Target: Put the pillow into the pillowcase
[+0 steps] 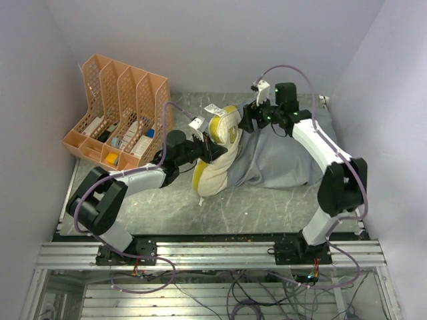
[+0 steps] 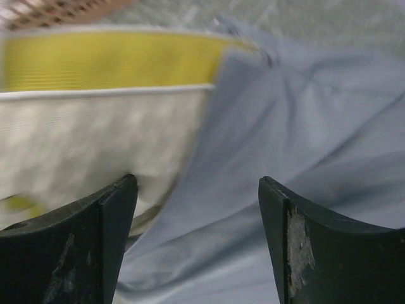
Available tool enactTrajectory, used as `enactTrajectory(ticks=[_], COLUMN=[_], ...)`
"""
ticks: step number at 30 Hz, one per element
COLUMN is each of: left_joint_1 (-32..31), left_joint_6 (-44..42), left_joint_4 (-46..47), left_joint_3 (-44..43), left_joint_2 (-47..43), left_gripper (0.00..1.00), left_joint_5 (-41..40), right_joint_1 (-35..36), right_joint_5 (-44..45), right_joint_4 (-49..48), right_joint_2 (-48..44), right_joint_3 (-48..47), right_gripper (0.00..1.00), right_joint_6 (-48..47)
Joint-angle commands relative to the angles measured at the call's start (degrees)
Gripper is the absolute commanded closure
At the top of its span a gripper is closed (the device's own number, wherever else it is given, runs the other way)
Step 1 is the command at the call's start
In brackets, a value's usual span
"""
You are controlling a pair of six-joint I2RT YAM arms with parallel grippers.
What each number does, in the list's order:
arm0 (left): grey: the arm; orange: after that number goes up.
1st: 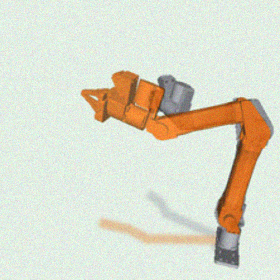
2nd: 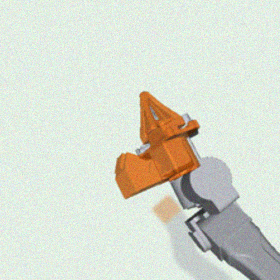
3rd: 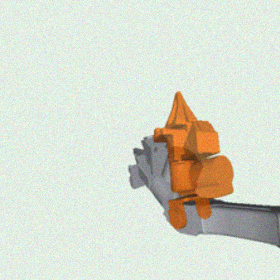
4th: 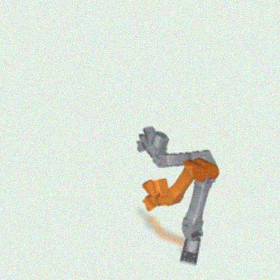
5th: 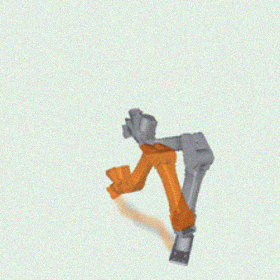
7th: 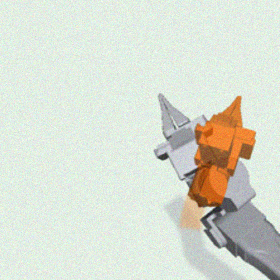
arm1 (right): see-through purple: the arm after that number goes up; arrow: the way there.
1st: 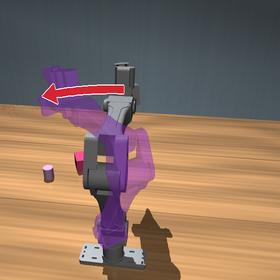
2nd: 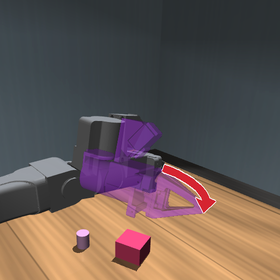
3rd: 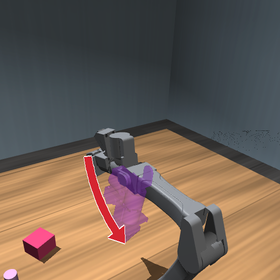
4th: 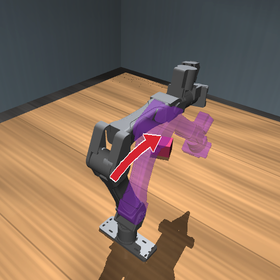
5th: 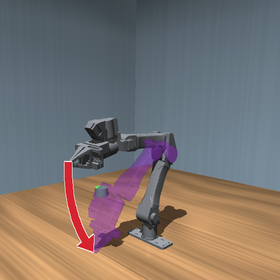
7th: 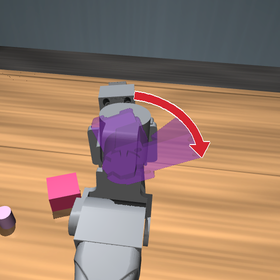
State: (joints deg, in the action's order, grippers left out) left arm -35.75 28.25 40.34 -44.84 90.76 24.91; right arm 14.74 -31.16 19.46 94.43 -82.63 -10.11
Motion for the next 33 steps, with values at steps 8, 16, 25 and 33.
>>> enactTrajectory(ticks=[8, 16, 25, 33], left_joint_1=[-2.63, -2.71, -2.55, 4.37], left_joint_6=[-0.09, -1.25, -6.04, -12.02], left_joint_4=[-4.83, -6.84, -15.19, -29.42], left_joint_3=[2.62, 1.07, -4.51, -28.52], left_joint_2=[-0.01, 0.82, 1.43, 4.82], left_gripper=[0.93, 0.93, 0.93, 0.93], left_joint_5=[7.35, 8.08, 7.28, 11.42], right_joint_1=[1.52, 1.61, 1.61, 5.45], right_joint_5=[18.98, 19.62, -5.71, -25.67], right_joint_4=[-4.40, -4.27, -2.71, -0.99], right_joint_2=[9.02, 11.52, 8.80, 5.42], right_joint_3=[-3.27, -6.71, -8.29, -25.72], right_gripper=[0.35, 0.61, 1.00, 1.00], right_joint_6=[4.15, 3.08, 7.44, 21.02])
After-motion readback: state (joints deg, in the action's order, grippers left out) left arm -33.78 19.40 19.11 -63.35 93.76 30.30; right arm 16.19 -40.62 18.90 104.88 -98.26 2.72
